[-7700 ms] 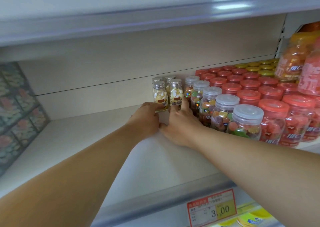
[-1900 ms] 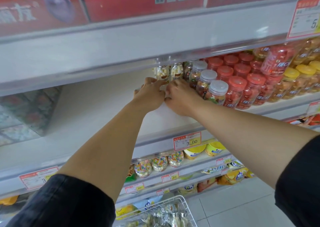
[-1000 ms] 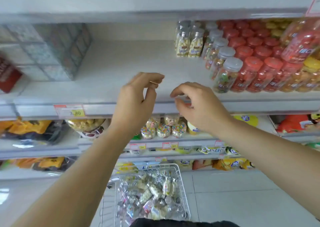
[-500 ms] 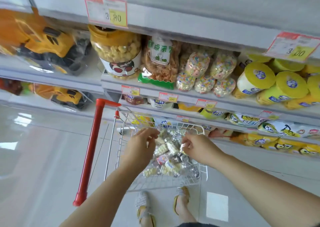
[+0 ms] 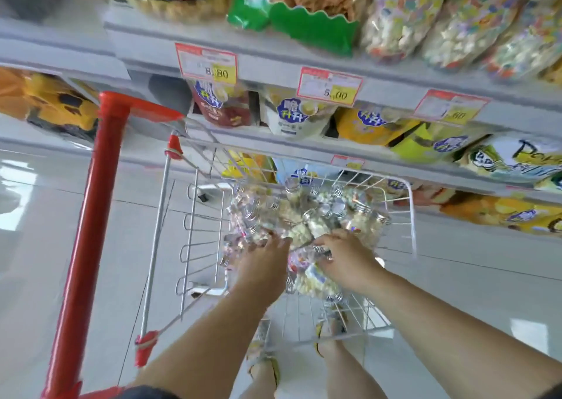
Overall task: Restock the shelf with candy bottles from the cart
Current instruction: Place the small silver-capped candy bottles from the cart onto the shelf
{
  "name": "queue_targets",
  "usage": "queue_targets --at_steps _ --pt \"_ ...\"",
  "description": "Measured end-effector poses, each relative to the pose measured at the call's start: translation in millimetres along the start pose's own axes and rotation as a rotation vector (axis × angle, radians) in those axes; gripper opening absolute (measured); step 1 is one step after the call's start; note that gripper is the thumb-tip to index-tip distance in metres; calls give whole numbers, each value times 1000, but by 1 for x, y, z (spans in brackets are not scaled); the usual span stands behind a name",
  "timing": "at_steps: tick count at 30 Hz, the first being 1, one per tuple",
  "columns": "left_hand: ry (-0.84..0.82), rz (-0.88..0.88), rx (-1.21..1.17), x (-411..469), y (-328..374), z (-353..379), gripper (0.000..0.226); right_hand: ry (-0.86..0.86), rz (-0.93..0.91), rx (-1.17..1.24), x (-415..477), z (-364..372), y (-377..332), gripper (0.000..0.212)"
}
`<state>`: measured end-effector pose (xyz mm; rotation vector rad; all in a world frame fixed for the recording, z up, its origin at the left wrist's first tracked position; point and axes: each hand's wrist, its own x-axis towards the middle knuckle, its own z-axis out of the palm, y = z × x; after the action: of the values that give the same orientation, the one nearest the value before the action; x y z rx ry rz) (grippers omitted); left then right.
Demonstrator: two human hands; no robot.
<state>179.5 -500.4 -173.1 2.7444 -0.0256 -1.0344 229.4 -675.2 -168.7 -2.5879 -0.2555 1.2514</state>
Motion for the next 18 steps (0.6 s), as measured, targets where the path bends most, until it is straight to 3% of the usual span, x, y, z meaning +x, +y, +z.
queue_targets --at_steps 5,10,12,15,18 --pt "-39 -96 61 37 7 27 69 -59 28 -31 24 13 2 51" --pt "23 -97 106 47 5 31 51 -91 37 82 26 8 4 46" --pt "5 -92 -15 40 3 23 47 -85 -16 225 14 -3 4 37" --pt "-69 -98 -391 10 3 -5 49 -99 -14 459 -16 -26 0 23" --pt "-25 -111 -596 -30 5 -46 41 -127 42 756 -55 -55 -6 25"
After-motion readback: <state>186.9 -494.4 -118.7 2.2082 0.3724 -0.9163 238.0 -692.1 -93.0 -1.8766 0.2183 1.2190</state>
